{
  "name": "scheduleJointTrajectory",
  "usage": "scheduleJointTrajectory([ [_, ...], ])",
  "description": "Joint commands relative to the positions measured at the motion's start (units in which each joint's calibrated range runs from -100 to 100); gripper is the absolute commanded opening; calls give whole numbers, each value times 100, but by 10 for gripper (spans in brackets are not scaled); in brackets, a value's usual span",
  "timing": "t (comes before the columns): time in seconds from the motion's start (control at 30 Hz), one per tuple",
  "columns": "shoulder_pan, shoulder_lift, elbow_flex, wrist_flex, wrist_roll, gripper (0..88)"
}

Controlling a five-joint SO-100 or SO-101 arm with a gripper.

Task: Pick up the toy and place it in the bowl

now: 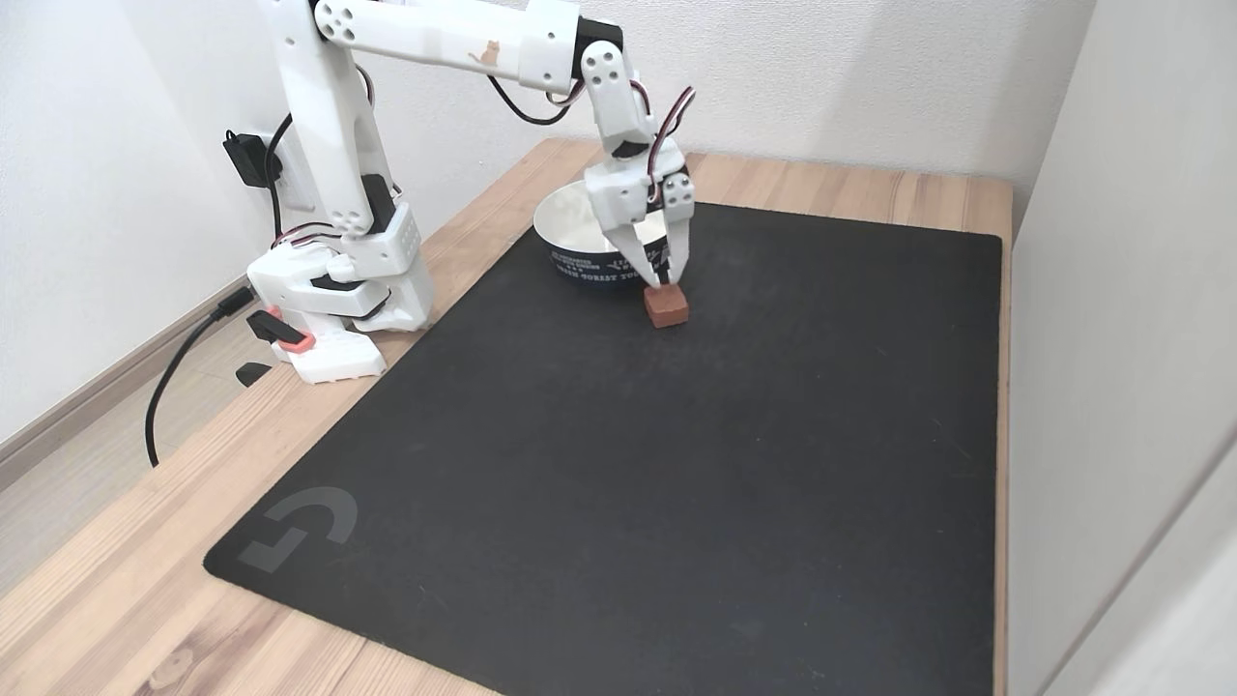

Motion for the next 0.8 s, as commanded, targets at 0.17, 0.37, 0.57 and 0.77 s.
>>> scheduleJointTrajectory([
  [0.17, 47, -20, -242, 23, 25, 31],
  [0.37, 55, -20, -242, 23, 62, 186],
  [0.57, 47, -29, -251, 421, 72, 346],
  [0.77, 47, -29, -251, 463, 56, 346],
])
